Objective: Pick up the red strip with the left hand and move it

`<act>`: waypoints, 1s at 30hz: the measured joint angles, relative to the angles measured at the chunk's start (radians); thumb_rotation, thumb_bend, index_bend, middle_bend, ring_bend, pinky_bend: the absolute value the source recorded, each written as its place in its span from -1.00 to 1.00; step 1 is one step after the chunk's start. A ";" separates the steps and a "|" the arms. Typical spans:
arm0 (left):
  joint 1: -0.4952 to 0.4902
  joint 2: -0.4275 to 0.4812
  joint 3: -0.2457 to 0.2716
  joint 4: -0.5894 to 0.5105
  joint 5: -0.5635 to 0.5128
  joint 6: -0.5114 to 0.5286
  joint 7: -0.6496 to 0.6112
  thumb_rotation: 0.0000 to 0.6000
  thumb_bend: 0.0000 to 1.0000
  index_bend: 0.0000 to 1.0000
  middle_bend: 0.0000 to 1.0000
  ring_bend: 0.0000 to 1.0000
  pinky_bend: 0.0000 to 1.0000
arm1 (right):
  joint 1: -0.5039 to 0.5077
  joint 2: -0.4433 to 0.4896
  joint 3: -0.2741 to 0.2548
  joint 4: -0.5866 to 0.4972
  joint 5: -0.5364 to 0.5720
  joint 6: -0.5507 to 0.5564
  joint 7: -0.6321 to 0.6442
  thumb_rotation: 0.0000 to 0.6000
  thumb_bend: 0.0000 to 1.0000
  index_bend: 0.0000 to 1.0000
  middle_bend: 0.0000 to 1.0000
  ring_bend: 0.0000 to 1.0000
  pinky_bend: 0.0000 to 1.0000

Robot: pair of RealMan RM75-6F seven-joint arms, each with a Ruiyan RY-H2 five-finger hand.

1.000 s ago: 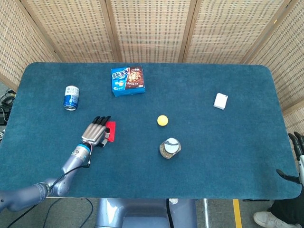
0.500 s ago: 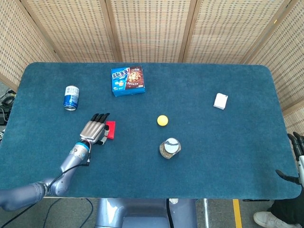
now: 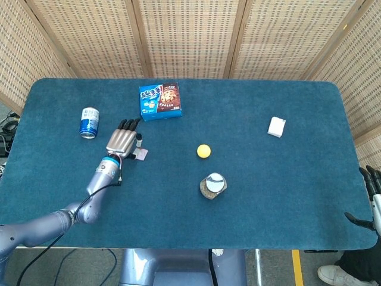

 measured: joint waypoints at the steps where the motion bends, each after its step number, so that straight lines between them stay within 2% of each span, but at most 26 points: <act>1: -0.010 -0.003 -0.009 0.010 -0.006 0.001 0.003 1.00 0.18 0.29 -1.00 -1.00 -1.00 | 0.000 -0.001 0.000 0.001 0.001 -0.001 -0.001 1.00 -1.00 -1.00 -1.00 -1.00 -1.00; 6: -0.045 -0.005 -0.046 0.027 -0.009 0.033 0.007 1.00 0.17 0.29 -1.00 -1.00 -1.00 | 0.003 -0.003 0.001 0.003 0.006 -0.005 -0.004 1.00 -1.00 -1.00 -1.00 -1.00 -1.00; 11: -0.041 0.021 -0.053 -0.035 0.000 0.045 -0.017 1.00 0.17 0.29 -1.00 -1.00 -1.00 | 0.003 -0.002 0.002 0.002 0.007 -0.006 -0.003 1.00 -1.00 -1.00 -1.00 -1.00 -1.00; 14: -0.021 0.057 -0.055 -0.130 0.001 0.028 -0.071 1.00 0.17 0.29 -1.00 -1.00 -1.00 | 0.002 -0.001 0.002 -0.001 0.004 -0.002 -0.001 1.00 -1.00 -1.00 -1.00 -1.00 -1.00; 20: 0.046 0.187 -0.058 -0.406 0.025 -0.069 -0.271 1.00 0.17 0.30 -1.00 -1.00 -1.00 | -0.002 0.004 0.000 -0.009 -0.005 0.009 0.000 1.00 -1.00 -1.00 -1.00 -1.00 -1.00; 24: 0.104 0.271 -0.061 -0.558 0.106 -0.126 -0.439 1.00 0.18 0.30 -1.00 -1.00 -1.00 | -0.004 0.006 -0.001 -0.012 -0.010 0.015 0.000 1.00 -1.00 -1.00 -1.00 -1.00 -1.00; 30: 0.165 0.363 -0.060 -0.697 0.272 -0.229 -0.665 1.00 0.18 0.31 -1.00 -1.00 -1.00 | -0.010 0.011 -0.004 -0.017 -0.019 0.026 0.006 1.00 -1.00 -1.00 -1.00 -1.00 -1.00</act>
